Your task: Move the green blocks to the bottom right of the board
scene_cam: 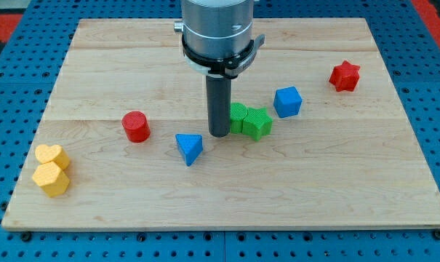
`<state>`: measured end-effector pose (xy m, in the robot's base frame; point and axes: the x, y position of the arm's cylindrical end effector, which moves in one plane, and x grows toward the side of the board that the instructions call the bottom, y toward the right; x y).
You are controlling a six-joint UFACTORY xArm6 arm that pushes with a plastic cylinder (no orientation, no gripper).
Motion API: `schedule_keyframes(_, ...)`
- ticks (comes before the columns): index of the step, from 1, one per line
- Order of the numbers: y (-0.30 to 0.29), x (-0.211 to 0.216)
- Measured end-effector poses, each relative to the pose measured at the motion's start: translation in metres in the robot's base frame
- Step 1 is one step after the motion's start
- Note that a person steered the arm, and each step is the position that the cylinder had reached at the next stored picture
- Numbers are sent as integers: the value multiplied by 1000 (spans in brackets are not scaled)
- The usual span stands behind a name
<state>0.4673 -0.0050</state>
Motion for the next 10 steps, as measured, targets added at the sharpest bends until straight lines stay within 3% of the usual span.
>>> schedule_keyframes(2, -5, -51)
schedule_keyframes(5, 94, -4)
schedule_keyframes(6, 113, 43)
schedule_keyframes(7, 152, 59)
schedule_keyframes(10, 157, 46)
